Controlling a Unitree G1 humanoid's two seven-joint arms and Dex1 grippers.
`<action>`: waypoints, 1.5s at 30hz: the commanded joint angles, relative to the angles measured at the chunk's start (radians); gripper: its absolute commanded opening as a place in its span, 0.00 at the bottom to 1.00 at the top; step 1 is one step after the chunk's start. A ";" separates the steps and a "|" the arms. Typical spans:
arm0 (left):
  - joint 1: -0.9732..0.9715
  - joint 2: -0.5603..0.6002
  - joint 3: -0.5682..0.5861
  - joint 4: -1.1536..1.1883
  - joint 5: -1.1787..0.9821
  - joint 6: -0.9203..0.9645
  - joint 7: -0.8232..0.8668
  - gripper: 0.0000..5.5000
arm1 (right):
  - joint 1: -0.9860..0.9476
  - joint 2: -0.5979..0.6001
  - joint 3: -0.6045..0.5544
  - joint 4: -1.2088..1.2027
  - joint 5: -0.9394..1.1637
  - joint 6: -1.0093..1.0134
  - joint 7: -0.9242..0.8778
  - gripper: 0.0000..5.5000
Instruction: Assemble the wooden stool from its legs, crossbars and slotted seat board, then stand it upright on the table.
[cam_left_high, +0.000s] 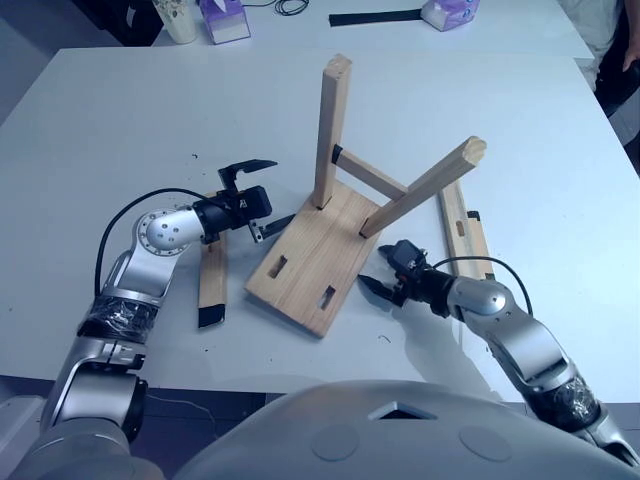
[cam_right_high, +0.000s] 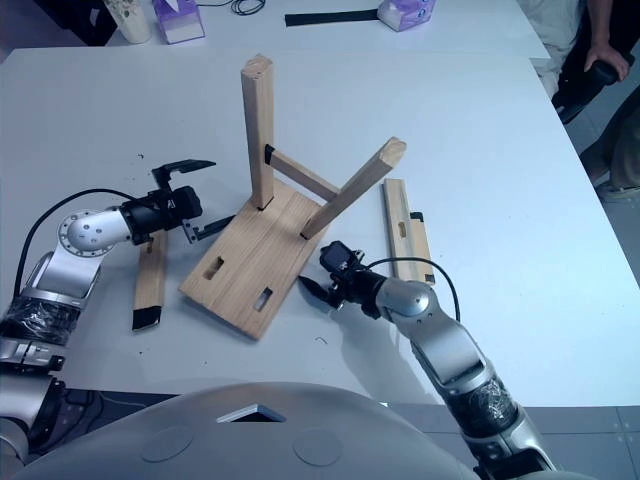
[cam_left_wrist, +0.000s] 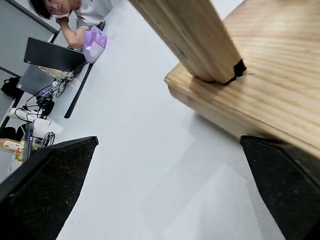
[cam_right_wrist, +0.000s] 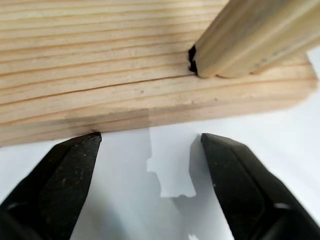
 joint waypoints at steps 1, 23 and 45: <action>0.085 -0.026 -0.067 -0.065 0.008 -0.006 -0.025 0.96 | -0.077 -0.040 -0.021 0.032 -0.024 -0.019 0.037 0.67; 0.347 0.017 0.107 -0.401 -0.115 0.215 0.020 0.96 | 0.001 -0.098 -0.182 -0.142 0.052 0.036 0.113 0.67; 0.708 0.116 0.156 -0.784 -0.361 0.515 -0.121 0.96 | 0.232 -0.355 -0.332 -0.350 0.201 -0.002 0.341 0.67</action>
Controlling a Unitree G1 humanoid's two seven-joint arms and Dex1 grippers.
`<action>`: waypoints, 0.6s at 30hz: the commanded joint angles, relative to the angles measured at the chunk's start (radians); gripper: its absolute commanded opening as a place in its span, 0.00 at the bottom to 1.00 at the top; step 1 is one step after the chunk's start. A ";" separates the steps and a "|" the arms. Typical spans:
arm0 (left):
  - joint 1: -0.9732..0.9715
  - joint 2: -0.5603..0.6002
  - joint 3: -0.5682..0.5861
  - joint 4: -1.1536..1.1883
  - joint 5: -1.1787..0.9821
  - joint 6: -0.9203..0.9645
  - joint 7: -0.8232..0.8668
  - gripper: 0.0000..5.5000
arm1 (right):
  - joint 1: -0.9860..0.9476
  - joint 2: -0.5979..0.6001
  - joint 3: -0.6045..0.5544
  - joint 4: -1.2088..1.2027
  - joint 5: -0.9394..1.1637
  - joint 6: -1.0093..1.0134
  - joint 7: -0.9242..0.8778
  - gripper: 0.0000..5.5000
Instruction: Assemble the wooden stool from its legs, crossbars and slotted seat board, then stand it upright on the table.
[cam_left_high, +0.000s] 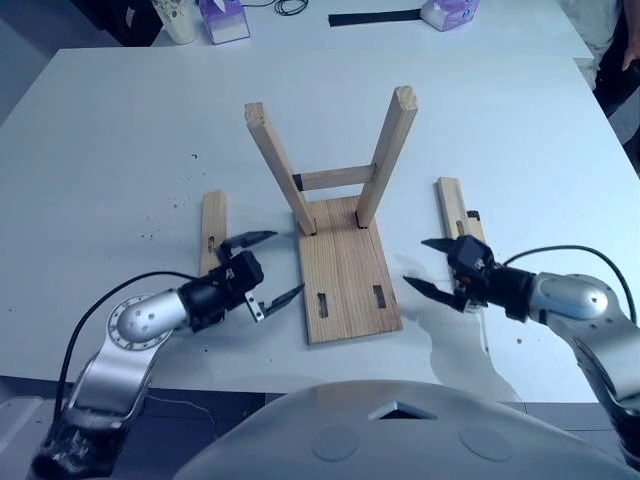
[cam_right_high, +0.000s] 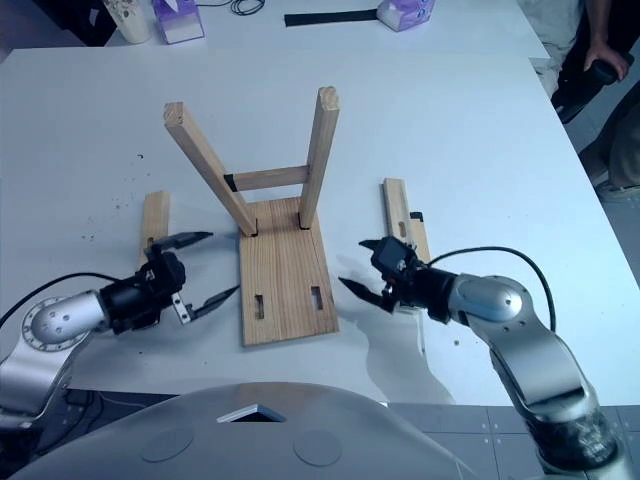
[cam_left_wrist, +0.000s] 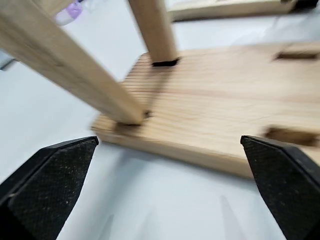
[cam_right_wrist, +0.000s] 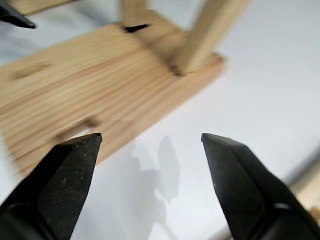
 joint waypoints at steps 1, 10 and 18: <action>0.078 0.087 -0.027 -0.067 -0.008 0.044 -0.079 0.96 | 0.036 -0.064 0.005 -0.031 0.009 -0.023 0.052 0.67; 0.037 0.075 -0.131 0.024 0.130 0.016 -0.039 0.96 | 0.006 -0.047 0.198 0.067 -0.132 -0.126 0.028 0.67; -0.008 0.070 -0.163 0.095 0.210 -0.032 -0.009 0.96 | -0.009 -0.016 0.301 0.122 -0.207 -0.178 -0.009 0.67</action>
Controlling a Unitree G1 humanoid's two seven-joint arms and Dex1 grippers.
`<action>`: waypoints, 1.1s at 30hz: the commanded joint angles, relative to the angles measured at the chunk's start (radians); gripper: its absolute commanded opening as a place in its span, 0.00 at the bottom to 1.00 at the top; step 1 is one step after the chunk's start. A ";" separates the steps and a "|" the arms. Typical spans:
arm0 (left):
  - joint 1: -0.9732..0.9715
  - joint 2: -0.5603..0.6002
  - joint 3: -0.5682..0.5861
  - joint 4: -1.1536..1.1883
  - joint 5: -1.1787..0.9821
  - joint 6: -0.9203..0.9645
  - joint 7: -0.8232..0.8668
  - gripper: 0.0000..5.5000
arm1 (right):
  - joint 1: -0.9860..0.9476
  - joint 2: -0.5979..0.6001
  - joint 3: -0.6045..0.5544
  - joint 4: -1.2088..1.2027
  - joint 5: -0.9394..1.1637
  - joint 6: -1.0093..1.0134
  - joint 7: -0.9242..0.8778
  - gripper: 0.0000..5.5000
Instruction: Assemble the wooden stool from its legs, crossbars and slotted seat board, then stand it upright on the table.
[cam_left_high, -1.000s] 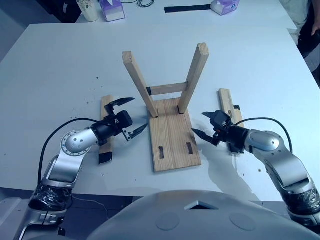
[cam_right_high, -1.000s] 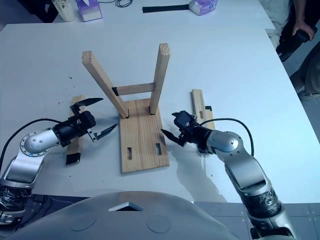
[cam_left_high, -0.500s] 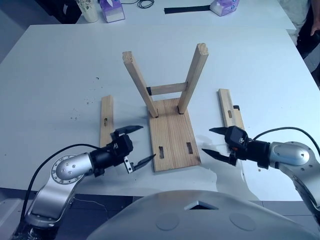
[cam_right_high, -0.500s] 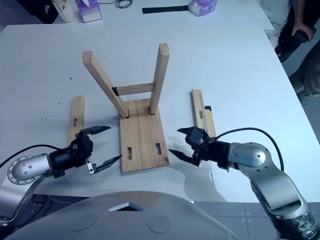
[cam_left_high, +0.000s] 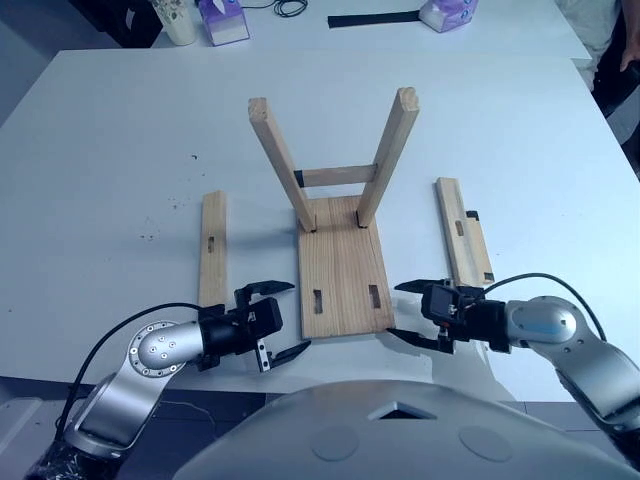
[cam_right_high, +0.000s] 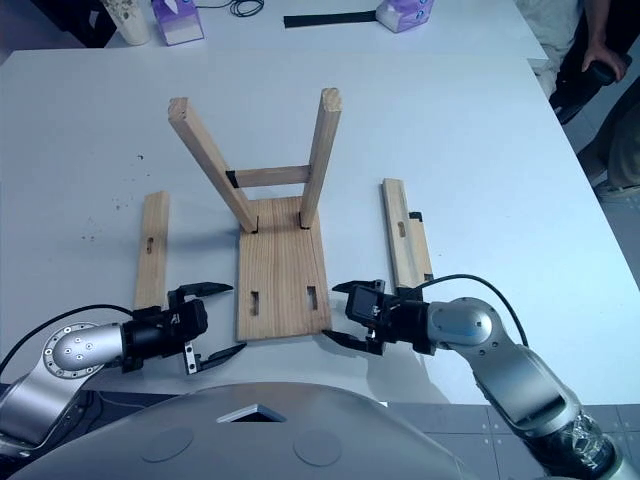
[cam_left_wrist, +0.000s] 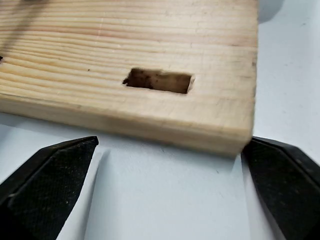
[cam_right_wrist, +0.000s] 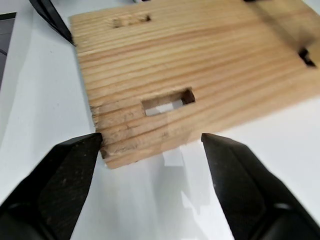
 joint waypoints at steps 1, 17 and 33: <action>-0.015 0.018 0.000 0.040 0.034 -0.019 0.005 0.96 | 0.013 0.000 0.021 0.030 -0.044 0.015 -0.031 0.67; -0.062 -0.028 0.050 0.034 -0.035 -0.001 0.032 0.96 | 0.006 -0.006 -0.234 -0.082 0.185 0.154 -0.023 0.67; -0.022 -0.077 0.363 -0.171 -0.443 0.201 0.079 0.96 | -0.045 0.152 -0.592 0.005 0.238 0.432 -0.403 0.67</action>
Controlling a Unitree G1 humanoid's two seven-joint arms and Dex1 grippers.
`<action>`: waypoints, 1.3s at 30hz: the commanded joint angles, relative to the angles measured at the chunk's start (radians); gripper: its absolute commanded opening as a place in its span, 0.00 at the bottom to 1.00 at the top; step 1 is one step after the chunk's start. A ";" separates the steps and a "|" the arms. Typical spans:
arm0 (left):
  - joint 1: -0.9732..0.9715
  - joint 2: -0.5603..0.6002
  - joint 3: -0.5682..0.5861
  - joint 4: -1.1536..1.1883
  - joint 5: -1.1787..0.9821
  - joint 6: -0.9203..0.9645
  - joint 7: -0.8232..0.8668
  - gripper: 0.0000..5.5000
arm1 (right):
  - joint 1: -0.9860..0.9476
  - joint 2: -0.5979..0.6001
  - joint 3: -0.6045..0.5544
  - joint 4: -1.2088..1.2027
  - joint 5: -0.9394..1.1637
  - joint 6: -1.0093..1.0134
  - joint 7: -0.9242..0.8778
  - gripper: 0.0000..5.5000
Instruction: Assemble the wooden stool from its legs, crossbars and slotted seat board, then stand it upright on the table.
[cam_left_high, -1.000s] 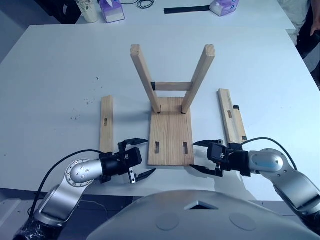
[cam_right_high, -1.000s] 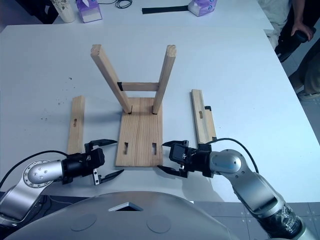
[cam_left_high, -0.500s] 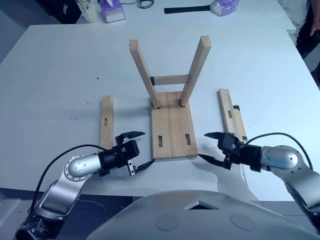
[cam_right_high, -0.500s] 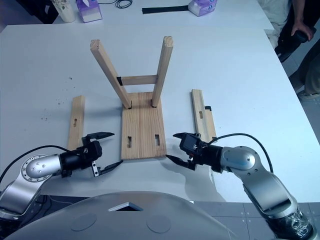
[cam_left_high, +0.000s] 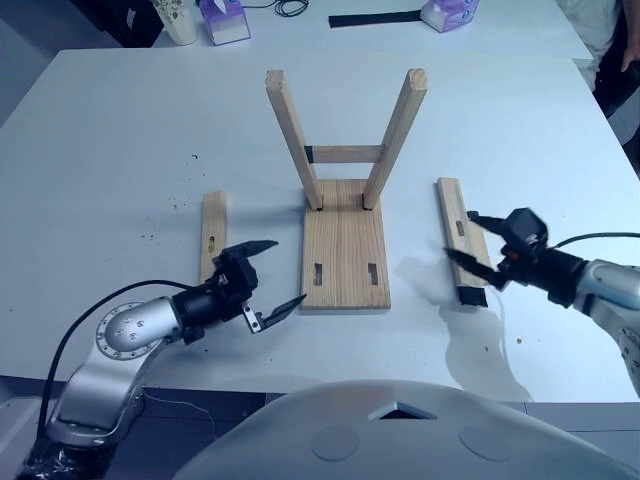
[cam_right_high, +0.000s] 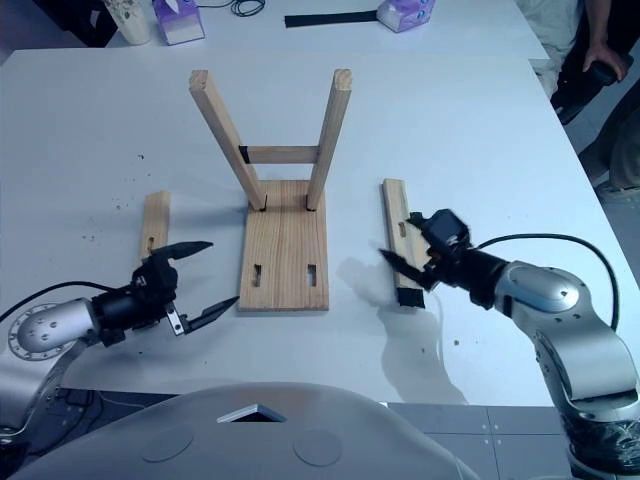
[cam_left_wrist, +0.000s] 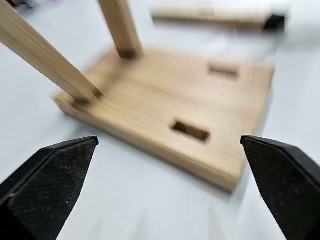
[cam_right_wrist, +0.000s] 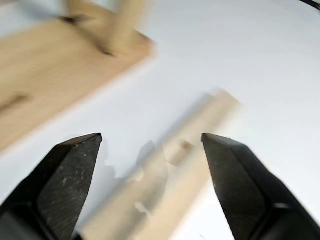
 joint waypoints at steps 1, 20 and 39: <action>-0.011 -0.011 0.105 -0.074 -0.133 0.095 0.047 0.96 | -0.030 0.122 -0.041 -0.006 -0.018 0.115 -0.177 0.67; -0.117 -0.051 0.021 -0.033 -0.081 0.133 0.143 0.96 | 0.059 0.235 0.139 0.146 -0.226 -0.101 -0.265 0.67; -0.106 -0.076 -0.016 -0.014 -0.001 0.092 0.148 0.96 | 0.030 0.303 0.035 0.011 -0.167 -0.121 -0.273 0.67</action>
